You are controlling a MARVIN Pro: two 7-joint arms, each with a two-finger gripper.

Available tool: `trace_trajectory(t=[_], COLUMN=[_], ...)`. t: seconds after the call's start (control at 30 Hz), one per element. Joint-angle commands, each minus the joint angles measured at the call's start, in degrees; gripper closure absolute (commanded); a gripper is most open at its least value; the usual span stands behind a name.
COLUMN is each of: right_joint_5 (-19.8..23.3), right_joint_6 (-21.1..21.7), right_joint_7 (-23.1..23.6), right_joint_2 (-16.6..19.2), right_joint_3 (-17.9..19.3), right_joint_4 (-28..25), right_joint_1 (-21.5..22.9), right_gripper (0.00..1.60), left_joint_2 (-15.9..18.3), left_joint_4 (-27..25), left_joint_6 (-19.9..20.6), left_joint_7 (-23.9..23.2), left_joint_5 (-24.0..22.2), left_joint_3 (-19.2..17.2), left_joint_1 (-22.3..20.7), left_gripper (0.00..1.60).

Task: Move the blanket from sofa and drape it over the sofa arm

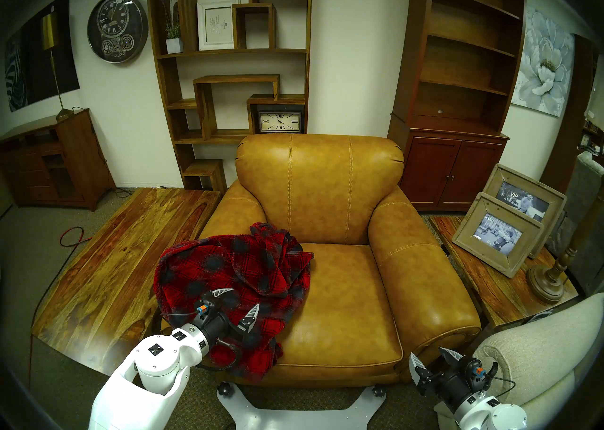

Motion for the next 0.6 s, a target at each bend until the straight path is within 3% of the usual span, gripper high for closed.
trace_trajectory(t=[0.0, 0.3, 0.57], right_joint_5=[0.05, -0.06, -0.14], right_joint_6=[-0.2, -0.21, -0.21], right_joint_7=[0.28, 0.76, 1.32], right_joint_2=[0.08, -0.07, -0.23], right_joint_3=[-0.11, 0.0, 0.15], right_joint_4=[-1.12, -1.37, -1.87], right_joint_1=[0.07, 0.06, -0.15], right_gripper=[0.0, 0.0, 0.0], left_joint_2=[-4.79, -9.51, -15.36], left_joint_4=[-5.25, -7.73, -5.11], left_joint_6=[-5.06, -10.34, -13.6], left_joint_7=[5.82, 15.31, 24.14], left_joint_5=[1.5, 4.61, 8.07], left_joint_3=[0.25, 0.28, 0.78], left_joint_1=[0.37, 2.38, 1.08], left_gripper=[0.0, 0.0, 0.0])
